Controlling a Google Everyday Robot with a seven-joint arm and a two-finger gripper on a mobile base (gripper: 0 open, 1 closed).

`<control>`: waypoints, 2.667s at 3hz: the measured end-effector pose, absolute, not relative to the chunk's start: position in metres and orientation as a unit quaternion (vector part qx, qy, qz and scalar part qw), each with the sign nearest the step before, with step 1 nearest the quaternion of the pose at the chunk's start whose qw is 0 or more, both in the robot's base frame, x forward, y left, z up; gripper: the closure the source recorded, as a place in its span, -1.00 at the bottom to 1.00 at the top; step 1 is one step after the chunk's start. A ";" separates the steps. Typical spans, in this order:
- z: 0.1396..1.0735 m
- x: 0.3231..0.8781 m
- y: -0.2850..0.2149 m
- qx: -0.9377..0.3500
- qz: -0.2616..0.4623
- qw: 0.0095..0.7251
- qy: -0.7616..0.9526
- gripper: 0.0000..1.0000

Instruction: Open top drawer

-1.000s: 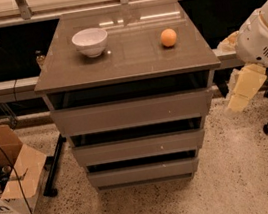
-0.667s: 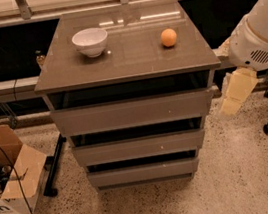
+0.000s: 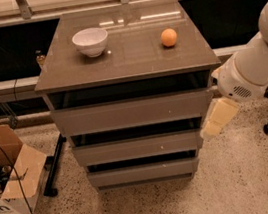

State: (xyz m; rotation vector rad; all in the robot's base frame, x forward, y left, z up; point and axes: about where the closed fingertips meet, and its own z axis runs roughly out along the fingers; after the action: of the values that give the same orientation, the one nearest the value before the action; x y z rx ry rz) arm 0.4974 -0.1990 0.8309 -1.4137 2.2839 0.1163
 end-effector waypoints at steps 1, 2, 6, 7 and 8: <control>0.804 0.517 -0.192 -0.496 0.064 0.268 0.824 -1.00; 0.786 0.540 -0.184 -0.487 0.088 0.303 0.814 -1.00; 0.704 0.631 -0.145 -0.489 0.192 0.325 0.786 -1.00; 0.687 0.648 -0.137 -0.499 0.205 0.308 0.783 -1.00; 0.672 0.656 -0.136 -0.502 0.216 0.290 0.786 -0.63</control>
Offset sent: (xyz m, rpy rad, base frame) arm 0.0709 0.0210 -0.0671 0.2732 -0.1295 -0.0147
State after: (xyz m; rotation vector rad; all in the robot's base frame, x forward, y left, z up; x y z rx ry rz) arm 0.6556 -0.1356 0.6722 -1.3384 2.0963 0.5761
